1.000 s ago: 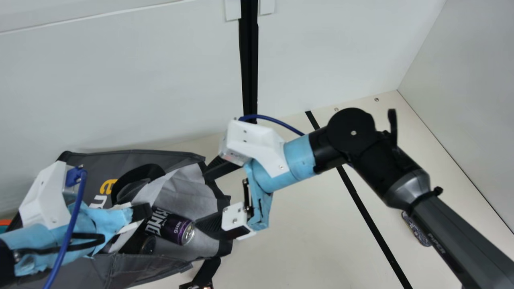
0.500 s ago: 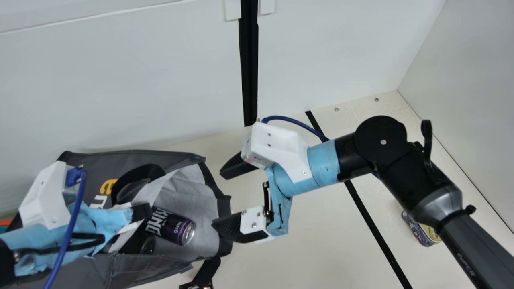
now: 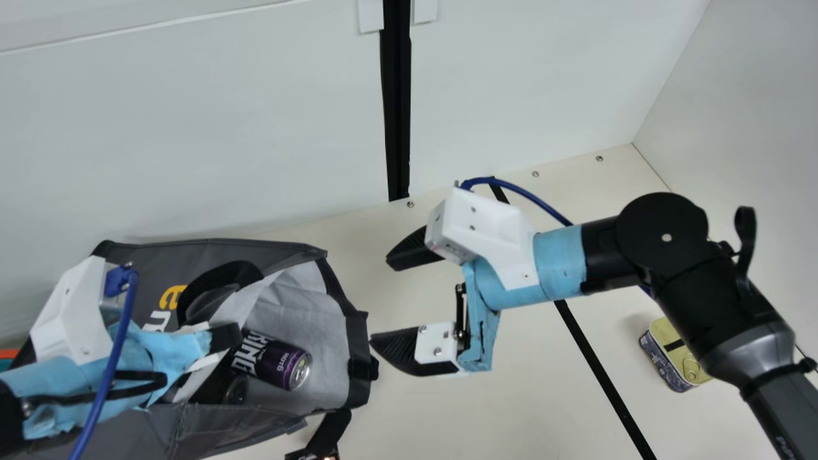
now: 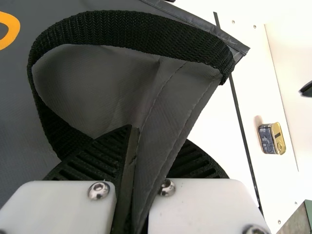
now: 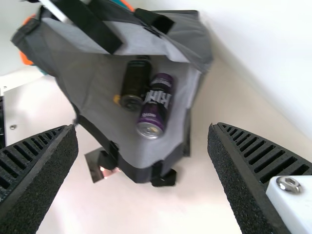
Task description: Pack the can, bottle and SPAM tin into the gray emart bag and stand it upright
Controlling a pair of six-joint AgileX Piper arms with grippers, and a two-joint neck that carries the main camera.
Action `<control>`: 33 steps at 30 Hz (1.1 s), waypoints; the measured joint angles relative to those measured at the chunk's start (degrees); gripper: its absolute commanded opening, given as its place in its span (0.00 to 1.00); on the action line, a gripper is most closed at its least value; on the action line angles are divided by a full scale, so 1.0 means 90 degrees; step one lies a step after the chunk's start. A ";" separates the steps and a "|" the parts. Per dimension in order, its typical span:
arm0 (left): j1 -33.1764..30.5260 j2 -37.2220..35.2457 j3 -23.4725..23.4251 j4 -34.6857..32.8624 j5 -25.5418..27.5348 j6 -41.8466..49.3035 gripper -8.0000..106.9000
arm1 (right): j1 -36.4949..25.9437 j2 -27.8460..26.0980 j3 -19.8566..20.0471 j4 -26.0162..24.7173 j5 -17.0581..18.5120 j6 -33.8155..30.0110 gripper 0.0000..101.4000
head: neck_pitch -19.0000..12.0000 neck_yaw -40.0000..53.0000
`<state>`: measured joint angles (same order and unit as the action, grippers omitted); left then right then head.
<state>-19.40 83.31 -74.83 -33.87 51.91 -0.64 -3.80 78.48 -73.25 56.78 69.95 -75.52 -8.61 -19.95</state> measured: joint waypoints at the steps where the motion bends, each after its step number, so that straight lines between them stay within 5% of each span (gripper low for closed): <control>1: 0.0000 0.0000 0.0000 0.0000 0.0000 0.0000 0.00 | -0.0072 -0.0029 -0.0006 -0.0027 0.0006 0.0018 0.94 | -0.0010 0.0010; 15: 0.0000 0.0000 0.0000 0.0000 0.0000 0.0000 0.00 | -0.1143 -0.0359 -0.0514 -0.0599 0.0006 0.0663 0.94 | -0.0010 0.0000; 33: 0.0000 0.0000 0.0000 0.0000 0.0000 0.0000 0.00 | -0.2368 -0.1117 -0.1084 -0.2205 0.0017 0.1963 0.94 | -0.0010 0.0000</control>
<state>-19.40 83.31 -74.83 -33.87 51.91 -0.64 -25.12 68.43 -83.01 36.94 70.10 -57.86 -8.70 -19.95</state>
